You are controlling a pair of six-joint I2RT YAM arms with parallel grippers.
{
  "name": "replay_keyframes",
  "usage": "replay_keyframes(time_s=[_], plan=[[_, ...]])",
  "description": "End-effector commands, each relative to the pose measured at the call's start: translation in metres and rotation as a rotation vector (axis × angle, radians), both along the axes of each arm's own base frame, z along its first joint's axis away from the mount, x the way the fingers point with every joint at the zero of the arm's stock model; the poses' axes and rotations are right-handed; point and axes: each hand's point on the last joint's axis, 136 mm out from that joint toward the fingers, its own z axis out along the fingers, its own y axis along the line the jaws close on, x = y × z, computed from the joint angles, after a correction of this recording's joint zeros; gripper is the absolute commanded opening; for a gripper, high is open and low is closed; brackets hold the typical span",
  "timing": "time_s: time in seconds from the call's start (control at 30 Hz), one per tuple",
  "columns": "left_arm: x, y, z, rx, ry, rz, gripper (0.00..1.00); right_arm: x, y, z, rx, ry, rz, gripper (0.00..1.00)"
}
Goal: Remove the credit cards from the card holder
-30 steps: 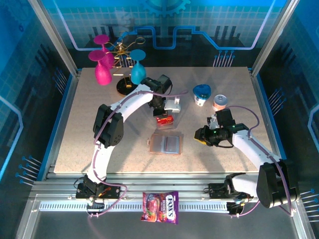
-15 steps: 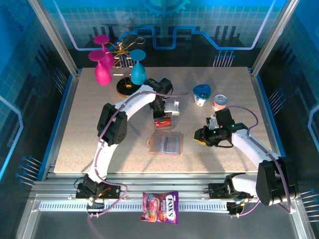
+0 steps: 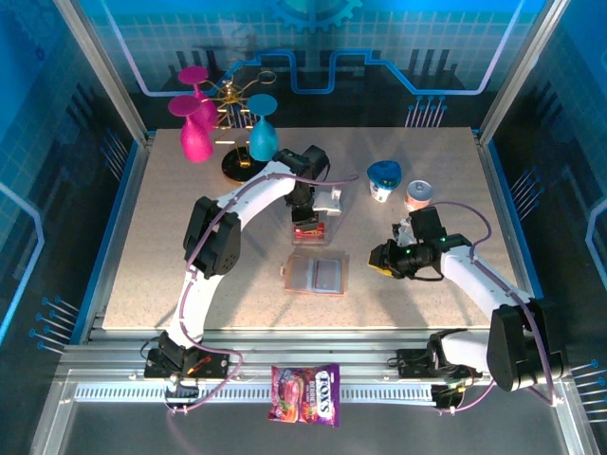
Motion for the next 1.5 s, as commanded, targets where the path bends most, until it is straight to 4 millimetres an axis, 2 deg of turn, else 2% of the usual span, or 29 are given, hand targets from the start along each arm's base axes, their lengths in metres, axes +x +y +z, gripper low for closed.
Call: replay_keyframes(time_s=[0.0, 0.2, 0.33, 0.57, 0.77, 0.9, 1.03, 1.13, 1.27, 1.47], plan=[[0.003, -0.008, 0.049, -0.117, -0.105, 0.031, 0.37, 0.003, 0.002, 0.005, 0.031, -0.014, -0.005, 0.35], [-0.009, -0.019, 0.077, -0.284, -0.137, 0.144, 0.37, 0.004, 0.013, 0.004, 0.041, -0.019, 0.017, 0.35], [-0.01, -0.018, 0.093, -0.397, -0.129, 0.367, 0.38, 0.003, 0.023, 0.001, 0.039, -0.013, 0.043, 0.35], [-0.034, -0.017, 0.109, -0.555, 0.101, 0.771, 0.38, 0.0, 0.032, -0.004, 0.03, -0.006, 0.062, 0.35], [-0.059, -0.02, 0.107, -0.655, 0.335, 1.004, 0.35, 0.001, 0.039, -0.003, 0.024, -0.011, 0.075, 0.35], [-0.077, -0.028, 0.097, -0.708, 0.511, 1.091, 0.34, 0.002, 0.042, -0.004, 0.025, -0.008, 0.083, 0.35], [-0.093, -0.036, 0.073, -0.705, 0.627, 1.159, 0.32, 0.003, 0.044, -0.005, 0.027, -0.006, 0.085, 0.35], [-0.107, -0.037, 0.052, -0.614, 0.651, 1.229, 0.32, 0.003, 0.045, -0.006, 0.028, -0.005, 0.086, 0.35], [-0.125, -0.048, 0.033, -0.538, 0.664, 1.247, 0.32, 0.003, 0.045, -0.007, 0.022, -0.001, 0.09, 0.35], [-0.137, -0.062, 0.006, -0.467, 0.728, 1.298, 0.35, 0.004, 0.044, -0.006, 0.016, -0.003, 0.089, 0.35]])
